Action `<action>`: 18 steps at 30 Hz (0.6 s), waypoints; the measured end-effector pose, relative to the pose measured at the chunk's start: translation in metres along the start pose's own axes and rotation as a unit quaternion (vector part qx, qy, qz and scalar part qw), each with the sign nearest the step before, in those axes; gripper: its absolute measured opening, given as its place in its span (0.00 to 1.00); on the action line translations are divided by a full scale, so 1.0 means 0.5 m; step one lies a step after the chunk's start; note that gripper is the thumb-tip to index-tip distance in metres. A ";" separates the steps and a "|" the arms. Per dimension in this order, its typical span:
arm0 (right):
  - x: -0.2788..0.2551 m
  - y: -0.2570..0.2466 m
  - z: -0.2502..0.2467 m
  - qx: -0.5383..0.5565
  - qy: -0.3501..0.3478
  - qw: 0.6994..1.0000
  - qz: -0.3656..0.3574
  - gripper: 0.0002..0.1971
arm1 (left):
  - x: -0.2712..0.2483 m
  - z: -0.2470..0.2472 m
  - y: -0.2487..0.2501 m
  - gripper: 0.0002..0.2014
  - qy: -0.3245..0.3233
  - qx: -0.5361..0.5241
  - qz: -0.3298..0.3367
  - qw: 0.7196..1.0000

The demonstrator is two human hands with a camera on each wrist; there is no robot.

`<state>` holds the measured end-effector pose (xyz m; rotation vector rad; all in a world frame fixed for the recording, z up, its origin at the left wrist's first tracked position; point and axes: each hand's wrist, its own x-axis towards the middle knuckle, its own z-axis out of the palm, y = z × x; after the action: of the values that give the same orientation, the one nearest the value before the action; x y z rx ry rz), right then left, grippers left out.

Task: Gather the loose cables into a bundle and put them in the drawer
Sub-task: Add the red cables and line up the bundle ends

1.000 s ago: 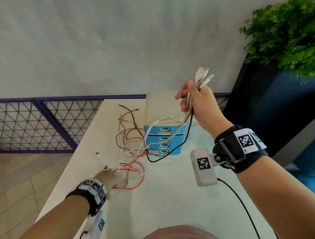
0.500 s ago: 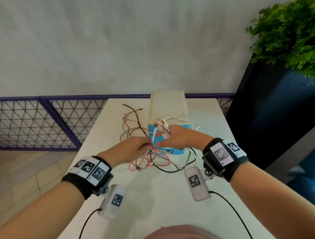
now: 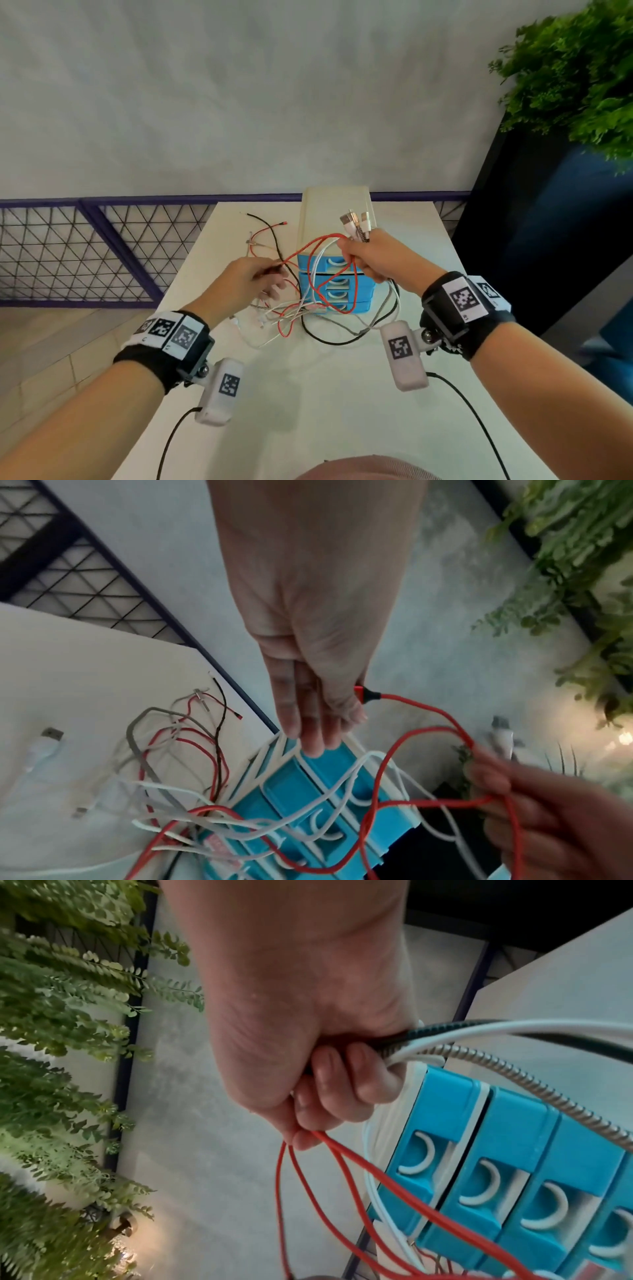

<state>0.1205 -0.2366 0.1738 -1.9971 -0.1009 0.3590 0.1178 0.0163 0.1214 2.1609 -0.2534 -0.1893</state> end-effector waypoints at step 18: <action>-0.012 -0.042 0.006 0.269 -0.057 0.956 -0.098 0.19 | 0.016 -0.001 0.224 0.05 0.070 -0.037 0.175 0.981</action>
<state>0.1156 -0.2263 0.1927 -1.4131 -0.2444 0.3312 0.1132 -0.0473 0.2137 2.0084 -0.5297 0.1524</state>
